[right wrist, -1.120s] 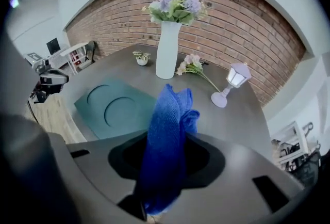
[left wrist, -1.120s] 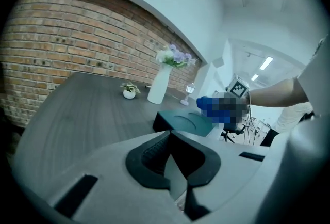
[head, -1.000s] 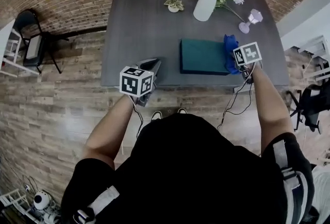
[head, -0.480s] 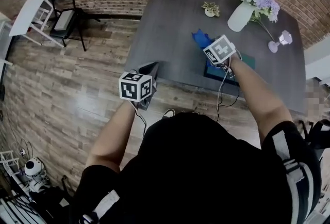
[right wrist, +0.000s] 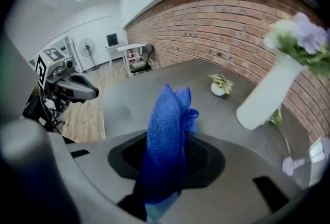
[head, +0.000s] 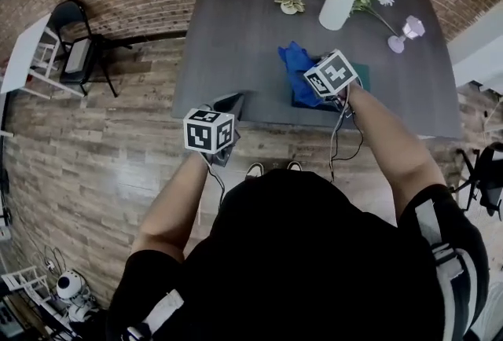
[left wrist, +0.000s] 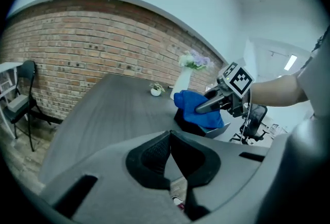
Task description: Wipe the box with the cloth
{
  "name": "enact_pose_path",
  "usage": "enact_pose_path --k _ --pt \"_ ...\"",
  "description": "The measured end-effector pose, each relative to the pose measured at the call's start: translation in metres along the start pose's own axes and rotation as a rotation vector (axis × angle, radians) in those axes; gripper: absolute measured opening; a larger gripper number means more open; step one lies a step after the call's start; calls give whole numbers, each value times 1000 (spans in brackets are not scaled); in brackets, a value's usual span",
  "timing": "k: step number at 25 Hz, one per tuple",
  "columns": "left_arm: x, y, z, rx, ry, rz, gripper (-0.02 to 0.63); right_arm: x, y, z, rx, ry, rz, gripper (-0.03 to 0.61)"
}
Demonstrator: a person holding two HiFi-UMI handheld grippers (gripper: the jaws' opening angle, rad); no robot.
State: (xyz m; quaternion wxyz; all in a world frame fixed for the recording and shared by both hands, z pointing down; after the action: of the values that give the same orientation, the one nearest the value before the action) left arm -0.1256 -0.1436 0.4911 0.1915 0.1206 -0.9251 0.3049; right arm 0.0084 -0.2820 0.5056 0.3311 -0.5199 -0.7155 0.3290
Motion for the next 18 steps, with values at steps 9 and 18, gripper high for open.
enact_pose_path --k 9,18 --pt "-85 -79 4 83 -121 -204 9 -98 107 -183 163 -350 -286 147" --pt "-111 -97 -2 120 -151 -272 9 -98 152 -248 316 -373 -409 147"
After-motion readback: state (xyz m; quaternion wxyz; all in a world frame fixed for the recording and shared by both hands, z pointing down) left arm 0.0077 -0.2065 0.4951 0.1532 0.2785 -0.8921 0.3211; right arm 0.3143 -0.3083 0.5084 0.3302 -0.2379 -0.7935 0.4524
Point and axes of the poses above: the fingertips, and each gripper's own axes: y backward along the fingers, x to its left, z out of its top, the point moved 1 cm from there along y, backward along the fingers, and after that the axes turned 10 degrees about y, right-handed, at the moved point
